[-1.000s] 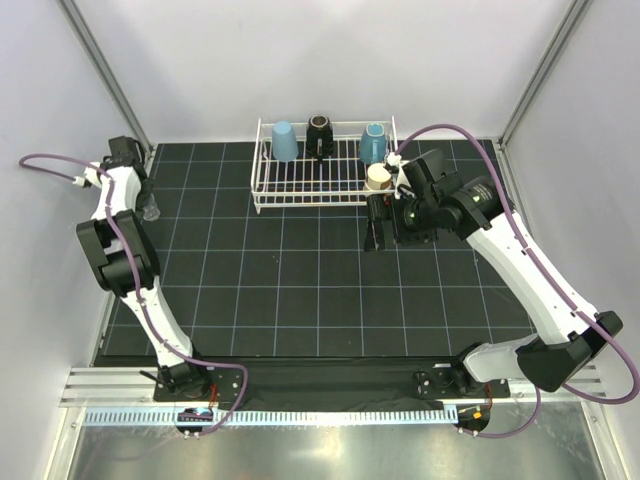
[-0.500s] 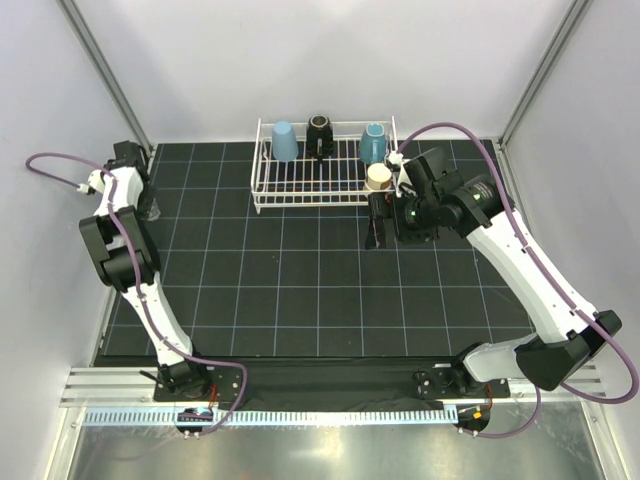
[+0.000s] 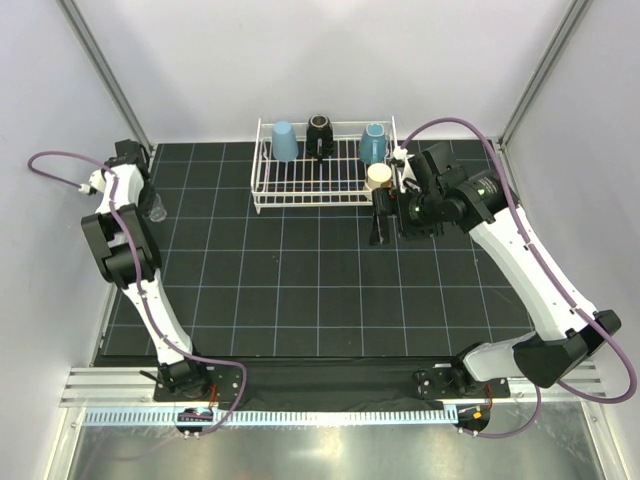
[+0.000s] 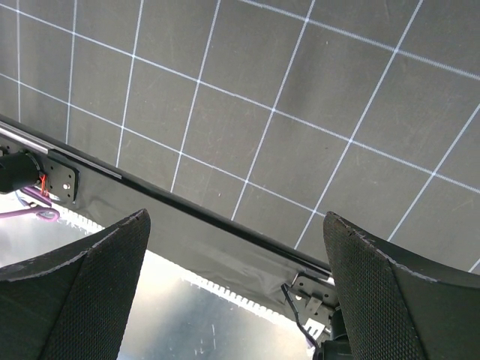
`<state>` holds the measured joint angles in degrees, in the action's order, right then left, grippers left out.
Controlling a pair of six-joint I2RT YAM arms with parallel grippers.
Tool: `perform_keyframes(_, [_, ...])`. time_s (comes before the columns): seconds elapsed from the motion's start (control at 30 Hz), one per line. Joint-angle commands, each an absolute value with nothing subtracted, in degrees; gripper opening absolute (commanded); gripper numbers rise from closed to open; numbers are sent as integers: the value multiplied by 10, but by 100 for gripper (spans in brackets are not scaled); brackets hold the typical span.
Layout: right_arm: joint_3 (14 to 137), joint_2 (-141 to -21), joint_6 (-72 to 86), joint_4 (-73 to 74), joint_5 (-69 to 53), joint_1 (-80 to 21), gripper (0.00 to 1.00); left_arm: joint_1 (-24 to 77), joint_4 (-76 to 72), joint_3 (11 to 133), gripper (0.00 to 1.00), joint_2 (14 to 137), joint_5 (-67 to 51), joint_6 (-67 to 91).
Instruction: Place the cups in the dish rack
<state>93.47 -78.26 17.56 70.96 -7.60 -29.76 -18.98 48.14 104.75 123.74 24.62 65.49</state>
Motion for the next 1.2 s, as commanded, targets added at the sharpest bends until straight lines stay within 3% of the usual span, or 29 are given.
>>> perform_keyframes(0.0, [969,-782,157,714,-65,-294,96,-191,507,1065,0,1216,234,651])
perform_keyframes(0.5, [940,-734,161,715,-91,-294,96,-50,562,997,0,1023,135,613])
perform_keyframes(0.83, [873,-666,151,672,-225,-294,96,59,383,757,0,702,4,673])
perform_keyframes(1.03, [864,-655,157,639,-339,-294,97,77,354,659,0,545,-128,733])
perform_keyframes(1.17, [842,-651,206,571,-438,-295,99,92,354,608,0,433,-145,777])
